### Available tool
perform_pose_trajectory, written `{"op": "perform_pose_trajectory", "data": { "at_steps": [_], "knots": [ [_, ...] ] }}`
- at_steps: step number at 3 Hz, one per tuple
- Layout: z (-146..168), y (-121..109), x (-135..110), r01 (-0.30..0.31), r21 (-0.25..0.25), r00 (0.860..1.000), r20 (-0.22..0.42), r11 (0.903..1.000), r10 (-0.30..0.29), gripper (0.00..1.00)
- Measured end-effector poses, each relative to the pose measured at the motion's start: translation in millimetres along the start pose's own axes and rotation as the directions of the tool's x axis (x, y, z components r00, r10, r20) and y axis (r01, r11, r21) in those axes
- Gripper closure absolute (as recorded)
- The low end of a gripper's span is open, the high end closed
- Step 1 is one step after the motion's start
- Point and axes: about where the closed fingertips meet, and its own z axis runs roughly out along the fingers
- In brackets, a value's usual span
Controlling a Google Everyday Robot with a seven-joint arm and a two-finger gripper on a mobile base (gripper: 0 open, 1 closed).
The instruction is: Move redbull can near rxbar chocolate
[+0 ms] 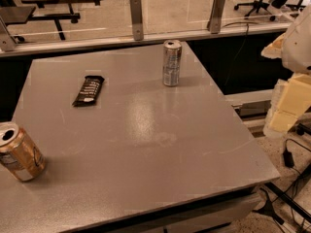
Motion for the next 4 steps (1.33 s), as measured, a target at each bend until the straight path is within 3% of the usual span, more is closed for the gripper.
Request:
{"op": "perform_pose_trajectory", "data": {
  "at_steps": [1,2,3,4],
  "knots": [
    [-0.2,-2.2,-1.3,-0.002,0.002,1.000,0.004,1.0000,0.002,0.00],
    [2.2,-20.5,-12.0,-0.018,0.014,0.999,0.036,0.9997,0.018,0.00],
    [11.6,-49.3,-26.9,-0.056,0.037,0.995,0.083,0.9977,0.053,0.00],
    [34.7,-99.5,-54.9,-0.133,0.058,0.978,0.170,0.9894,0.121,0.00]
  ]
}}
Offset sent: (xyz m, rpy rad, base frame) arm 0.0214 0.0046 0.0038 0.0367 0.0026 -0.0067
